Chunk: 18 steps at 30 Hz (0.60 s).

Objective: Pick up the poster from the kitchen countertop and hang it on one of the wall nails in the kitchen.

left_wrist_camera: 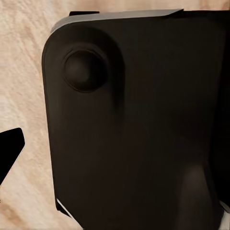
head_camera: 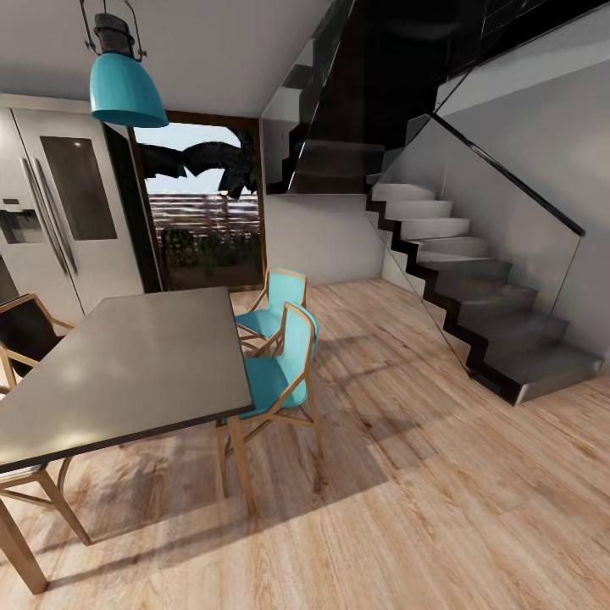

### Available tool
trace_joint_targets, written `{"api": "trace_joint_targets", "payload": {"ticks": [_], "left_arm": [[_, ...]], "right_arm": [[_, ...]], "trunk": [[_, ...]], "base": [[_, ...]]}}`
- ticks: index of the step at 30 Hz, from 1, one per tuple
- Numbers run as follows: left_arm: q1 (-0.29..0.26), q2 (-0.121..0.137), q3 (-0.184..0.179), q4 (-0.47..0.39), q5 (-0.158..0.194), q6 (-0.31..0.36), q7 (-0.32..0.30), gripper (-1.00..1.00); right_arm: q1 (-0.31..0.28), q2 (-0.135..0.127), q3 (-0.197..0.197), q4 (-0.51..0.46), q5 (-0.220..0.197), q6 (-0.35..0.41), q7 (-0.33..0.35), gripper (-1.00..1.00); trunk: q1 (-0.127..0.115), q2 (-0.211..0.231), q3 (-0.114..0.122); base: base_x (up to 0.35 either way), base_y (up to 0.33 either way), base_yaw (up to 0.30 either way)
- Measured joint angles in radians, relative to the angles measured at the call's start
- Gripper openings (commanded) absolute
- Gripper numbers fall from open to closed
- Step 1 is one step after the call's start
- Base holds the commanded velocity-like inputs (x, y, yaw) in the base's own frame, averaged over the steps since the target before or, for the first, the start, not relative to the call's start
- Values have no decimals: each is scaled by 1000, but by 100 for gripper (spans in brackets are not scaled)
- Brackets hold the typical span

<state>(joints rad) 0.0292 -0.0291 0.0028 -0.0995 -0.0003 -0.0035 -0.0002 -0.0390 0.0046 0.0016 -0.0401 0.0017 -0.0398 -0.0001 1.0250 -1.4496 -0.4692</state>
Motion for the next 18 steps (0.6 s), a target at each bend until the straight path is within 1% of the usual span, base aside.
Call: {"api": "trace_joint_targets", "payload": {"ticks": [1, 5, 8, 9, 10, 11, 12, 15, 16, 18], "left_arm": [[0, -1, 0, -1, 0, -1, 0, 100], [2, 5, 4, -23, -2, -4, 3, 100], [2, 22, 9, -40, -1, -4, 4, 100], [3, 29, 13, -108, -1, -5, 4, 100], [3, 31, 14, -250, -1, -5, 4, 100], [3, 34, 16, -446, 0, -6, 4, 100], [0, 39, 20, -624, 0, -6, 4, 100], [3, 48, 31, -599, 0, -7, 2, 100], [3, 51, 51, -593, 0, -7, 2, 100], [3, 52, 65, -590, 0, -6, 2, 100]], "right_arm": [[-6, -3, -1, 6, -1, 6, 0, 100], [-29, -12, -5, -17, -5, -17, 1, 100], [-46, -17, -8, -34, -6, -34, 2, 100], [-66, -22, -9, -63, -6, -130, 2, 100], [-68, -26, -9, -219, -6, -135, 3, 100], [-72, -32, -7, -402, -4, -137, 2, 100], [-70, -38, -4, -429, 2, -141, 2, 100], [-66, -41, -1, -436, 6, -144, 1, 100], [-65, -42, 0, -438, 7, -146, 0, 100], [-65, -42, 1, -436, 8, -146, -1, 100]], "trunk": [[0, 0, 0], [0, 0, 0], [0, 0, 0], [0, 0, 0], [0, 0, 0], [0, 0, 0], [0, 0, 0], [0, 0, 0], [0, 0, 0], [0, 0, 0]], "base": [[0, 0, 0], [0, 0, 0], [0, 0, 0], [0, 0, 0], [0, 0, 0], [0, 0, 0], [0, 0, 0], [0, 0, 0], [0, 0, 0], [0, 0, 0]]}}
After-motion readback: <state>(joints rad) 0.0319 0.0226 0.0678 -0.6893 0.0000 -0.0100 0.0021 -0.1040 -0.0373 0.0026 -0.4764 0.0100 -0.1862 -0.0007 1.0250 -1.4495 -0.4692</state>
